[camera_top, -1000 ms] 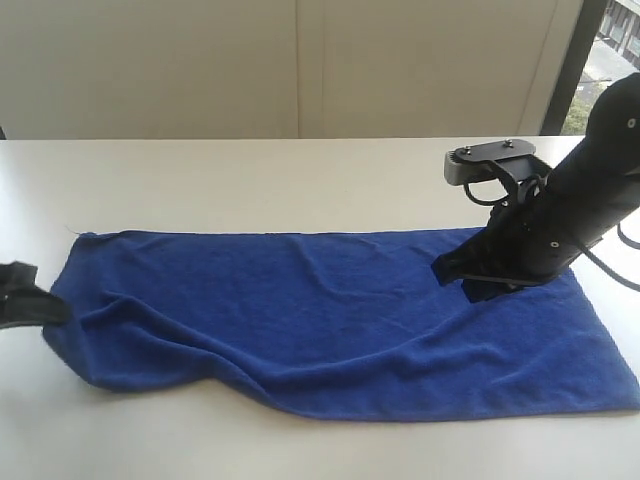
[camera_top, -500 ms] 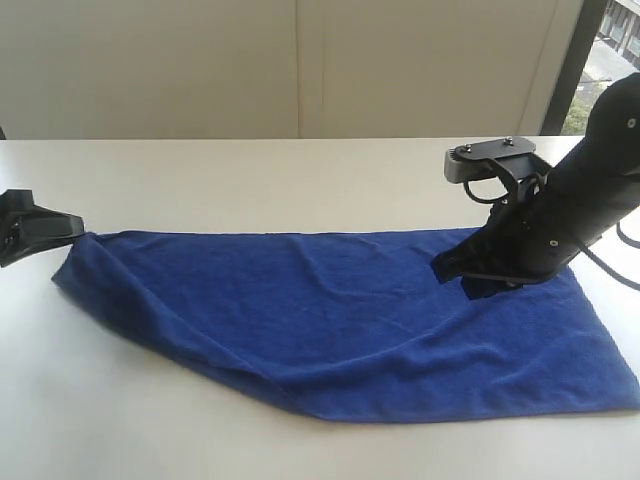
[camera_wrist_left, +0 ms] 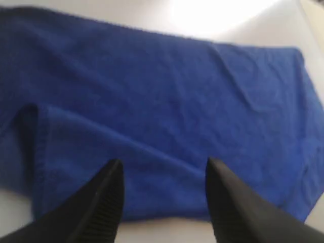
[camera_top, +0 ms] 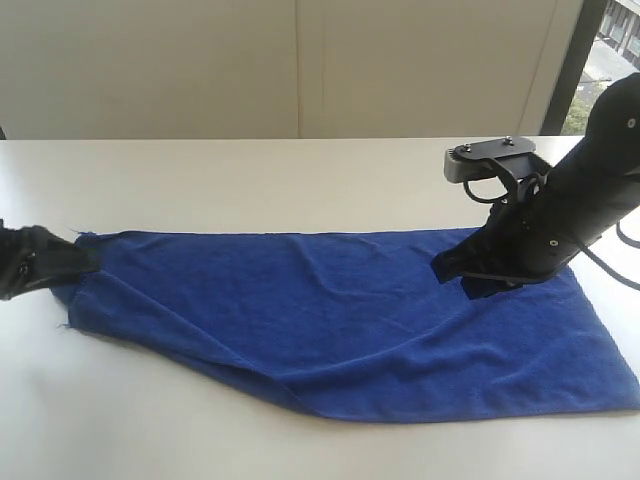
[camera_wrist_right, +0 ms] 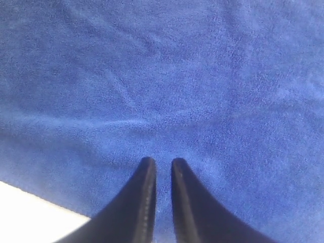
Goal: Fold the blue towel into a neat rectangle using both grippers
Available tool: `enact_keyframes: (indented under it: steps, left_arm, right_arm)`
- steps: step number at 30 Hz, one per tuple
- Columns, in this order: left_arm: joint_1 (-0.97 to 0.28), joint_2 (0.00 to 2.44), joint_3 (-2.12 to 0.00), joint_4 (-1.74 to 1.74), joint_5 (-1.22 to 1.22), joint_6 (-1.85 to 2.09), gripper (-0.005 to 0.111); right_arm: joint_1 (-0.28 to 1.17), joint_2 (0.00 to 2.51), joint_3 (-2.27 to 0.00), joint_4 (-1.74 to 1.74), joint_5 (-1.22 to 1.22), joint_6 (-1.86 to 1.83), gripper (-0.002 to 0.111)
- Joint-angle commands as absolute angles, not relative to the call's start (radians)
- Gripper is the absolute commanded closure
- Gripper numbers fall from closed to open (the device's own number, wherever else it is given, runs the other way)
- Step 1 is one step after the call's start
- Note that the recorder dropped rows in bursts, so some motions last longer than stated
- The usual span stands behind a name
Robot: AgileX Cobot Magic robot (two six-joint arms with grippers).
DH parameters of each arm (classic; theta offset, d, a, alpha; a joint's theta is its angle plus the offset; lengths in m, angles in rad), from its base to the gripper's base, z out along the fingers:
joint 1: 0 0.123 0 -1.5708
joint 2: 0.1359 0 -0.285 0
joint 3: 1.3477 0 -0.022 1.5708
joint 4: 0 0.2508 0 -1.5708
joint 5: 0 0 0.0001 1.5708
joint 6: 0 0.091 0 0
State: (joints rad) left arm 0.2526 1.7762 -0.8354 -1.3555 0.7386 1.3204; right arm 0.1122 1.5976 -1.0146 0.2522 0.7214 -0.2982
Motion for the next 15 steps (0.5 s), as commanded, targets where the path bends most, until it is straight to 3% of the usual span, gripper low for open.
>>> enact_keyframes:
  steps: [1,15]
  left_arm:
    - [0.247,1.770,-0.838,-1.107,0.648,1.155,0.052]
    - [0.242,1.772,-0.838,-1.013,0.476,1.080,0.052]
  right_arm:
    - [0.110,1.588,-1.012,0.253,0.714,-0.313,0.096]
    - [0.110,1.588,-1.012,0.255,0.716,-0.313,0.096]
